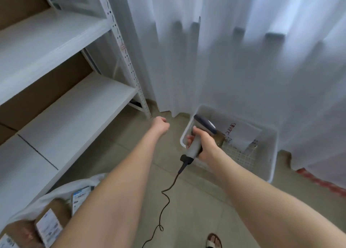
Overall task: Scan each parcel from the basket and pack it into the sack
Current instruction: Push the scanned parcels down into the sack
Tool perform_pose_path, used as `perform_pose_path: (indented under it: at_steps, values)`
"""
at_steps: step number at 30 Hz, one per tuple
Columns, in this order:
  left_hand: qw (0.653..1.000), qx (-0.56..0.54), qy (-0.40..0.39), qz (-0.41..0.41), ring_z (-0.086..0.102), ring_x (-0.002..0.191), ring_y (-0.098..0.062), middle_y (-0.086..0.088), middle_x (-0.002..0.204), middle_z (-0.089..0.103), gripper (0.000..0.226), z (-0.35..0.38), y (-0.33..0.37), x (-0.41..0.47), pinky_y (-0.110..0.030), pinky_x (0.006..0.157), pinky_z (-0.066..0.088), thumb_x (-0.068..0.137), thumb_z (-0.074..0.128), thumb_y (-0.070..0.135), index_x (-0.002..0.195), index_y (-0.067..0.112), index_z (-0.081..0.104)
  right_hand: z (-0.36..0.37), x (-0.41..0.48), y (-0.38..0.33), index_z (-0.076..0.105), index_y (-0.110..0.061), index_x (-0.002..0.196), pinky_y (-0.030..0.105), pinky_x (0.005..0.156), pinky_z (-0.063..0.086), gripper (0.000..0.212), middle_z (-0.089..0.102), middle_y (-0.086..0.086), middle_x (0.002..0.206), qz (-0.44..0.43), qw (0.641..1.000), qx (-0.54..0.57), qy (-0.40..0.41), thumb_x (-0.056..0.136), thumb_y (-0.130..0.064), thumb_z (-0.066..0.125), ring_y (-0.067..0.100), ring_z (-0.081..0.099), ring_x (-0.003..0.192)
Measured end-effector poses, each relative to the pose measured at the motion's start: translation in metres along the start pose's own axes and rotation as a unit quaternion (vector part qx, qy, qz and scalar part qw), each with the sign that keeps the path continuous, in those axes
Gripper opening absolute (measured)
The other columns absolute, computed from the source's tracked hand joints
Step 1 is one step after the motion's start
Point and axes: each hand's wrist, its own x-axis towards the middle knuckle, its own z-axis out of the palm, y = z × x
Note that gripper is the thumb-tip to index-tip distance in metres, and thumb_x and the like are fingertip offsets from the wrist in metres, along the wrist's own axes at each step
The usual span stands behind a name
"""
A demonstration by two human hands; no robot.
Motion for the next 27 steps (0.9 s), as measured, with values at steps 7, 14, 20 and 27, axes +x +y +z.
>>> perform_pose_path:
  at_steps: [7,14,20,27]
  values:
    - [0.998,0.023,-0.05,0.008,0.054,0.118,-0.03,-0.013,0.133,0.054,0.04,0.092,0.066,0.06,-0.037,0.1,0.045,0.091,0.055,0.008,0.131,0.007,0.053,-0.073,0.065,-0.073,0.062,-0.007,0.091,0.039,0.075,0.056,0.018,0.061,0.007,0.072,0.011,0.996,0.065,0.065,0.09,-0.025,0.069,0.018,0.059,0.063]
    - [0.99,0.059,-0.125,0.005,0.051,0.122,-0.028,-0.014,0.134,0.052,0.041,0.201,0.109,0.167,-0.036,0.105,0.041,0.092,0.058,0.01,0.132,0.007,0.051,-0.141,0.178,-0.142,0.06,-0.009,0.093,0.039,0.069,0.053,0.021,0.061,0.007,0.072,0.012,0.987,0.09,0.132,0.089,-0.028,0.069,0.019,0.059,0.065]
    - [0.976,0.122,-0.181,-0.013,0.05,0.124,-0.027,-0.011,0.137,0.051,0.044,0.296,0.107,0.253,-0.035,0.105,0.041,0.092,0.057,0.011,0.135,0.008,0.049,-0.191,0.281,-0.167,0.059,-0.01,0.086,0.037,0.068,0.052,0.023,0.059,0.007,0.072,0.047,0.975,0.118,0.181,0.09,-0.031,0.068,0.019,0.058,0.065]
    - [0.956,0.192,-0.22,0.03,0.051,0.123,-0.024,-0.008,0.137,0.052,0.044,0.432,0.071,0.333,-0.03,0.098,0.045,0.09,0.055,0.011,0.134,0.012,0.052,-0.264,0.407,-0.146,0.058,-0.01,0.08,0.034,0.061,0.05,0.024,0.059,0.005,0.049,0.075,0.965,0.162,0.192,0.093,-0.029,0.064,0.018,0.054,0.057]
